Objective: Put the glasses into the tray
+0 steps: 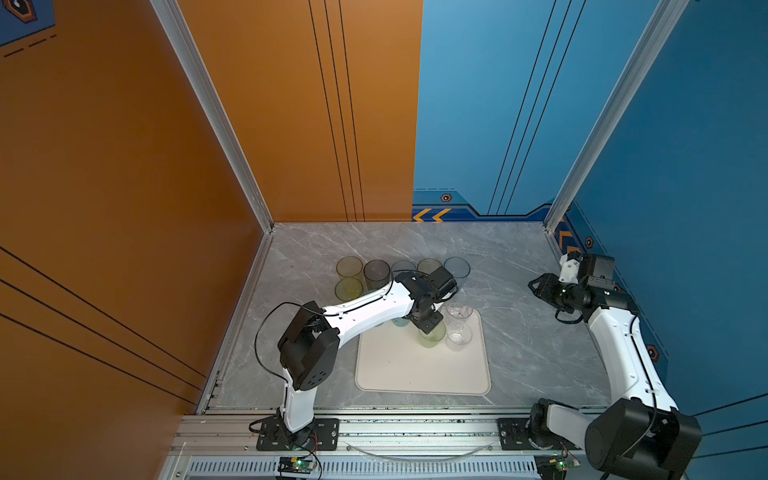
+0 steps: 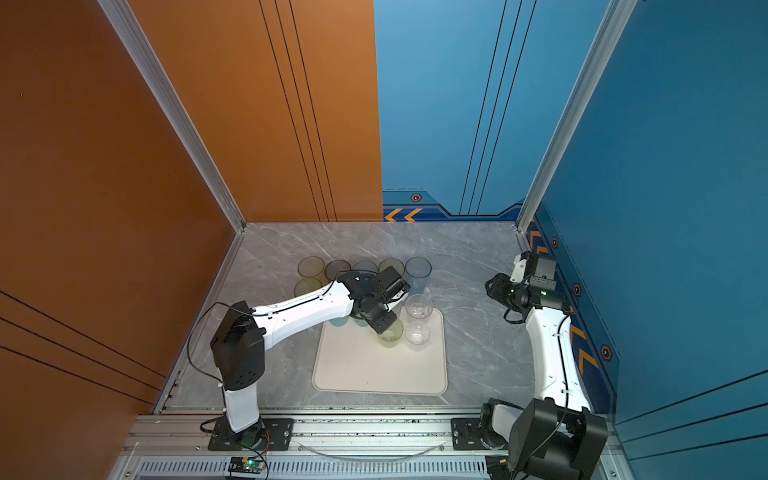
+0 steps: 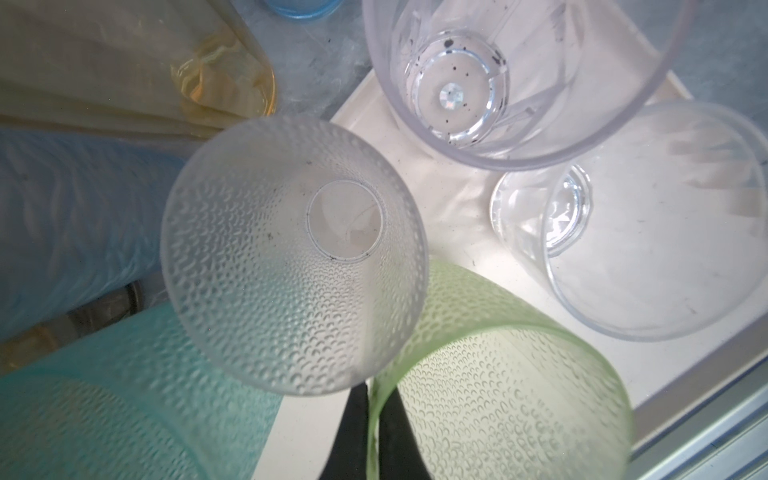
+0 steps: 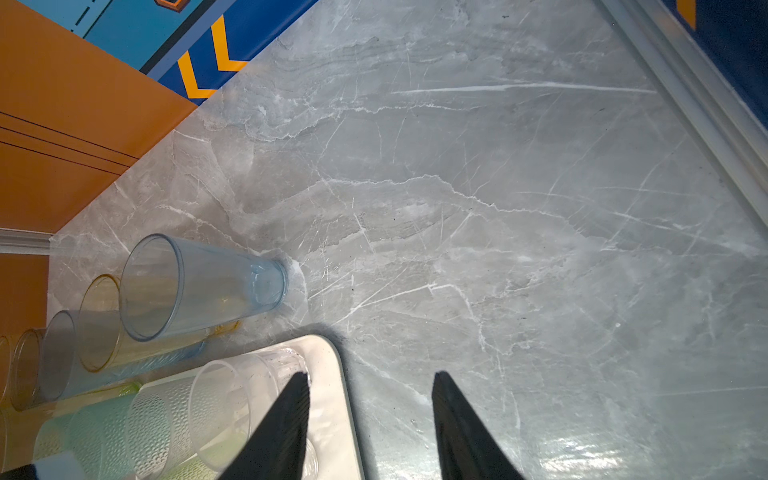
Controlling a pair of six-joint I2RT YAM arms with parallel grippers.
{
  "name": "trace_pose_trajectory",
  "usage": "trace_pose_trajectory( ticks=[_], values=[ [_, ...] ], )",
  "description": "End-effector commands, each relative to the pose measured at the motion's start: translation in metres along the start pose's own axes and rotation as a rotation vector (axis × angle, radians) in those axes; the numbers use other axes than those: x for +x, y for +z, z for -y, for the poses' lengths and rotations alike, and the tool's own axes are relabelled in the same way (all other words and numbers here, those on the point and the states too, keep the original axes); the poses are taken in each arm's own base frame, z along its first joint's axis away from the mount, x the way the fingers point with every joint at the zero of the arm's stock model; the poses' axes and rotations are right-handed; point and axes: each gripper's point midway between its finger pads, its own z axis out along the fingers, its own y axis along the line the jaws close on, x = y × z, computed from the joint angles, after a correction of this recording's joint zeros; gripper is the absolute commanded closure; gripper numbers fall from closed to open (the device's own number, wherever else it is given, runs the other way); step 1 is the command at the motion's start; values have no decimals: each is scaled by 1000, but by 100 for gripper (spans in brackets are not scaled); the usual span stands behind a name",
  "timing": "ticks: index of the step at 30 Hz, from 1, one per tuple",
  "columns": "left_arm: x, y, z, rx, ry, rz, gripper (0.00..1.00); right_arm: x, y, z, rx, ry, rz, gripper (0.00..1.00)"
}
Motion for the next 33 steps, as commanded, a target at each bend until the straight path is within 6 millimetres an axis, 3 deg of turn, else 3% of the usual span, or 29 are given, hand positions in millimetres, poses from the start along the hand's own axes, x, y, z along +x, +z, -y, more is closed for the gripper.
trace_pose_trajectory(
  ticks=[1, 21, 33],
  values=[
    [6, 13, 1, 23, -24, -29, 96, 2, 5, 1, 9, -6, -11, 53],
    [11, 9, -2, 13, -30, -26, 81, 5, 8, -4, 19, -30, -31, 53],
    [5, -21, -10, -4, -35, 88, 82, 8, 11, -11, 26, -62, -57, 53]
  ],
)
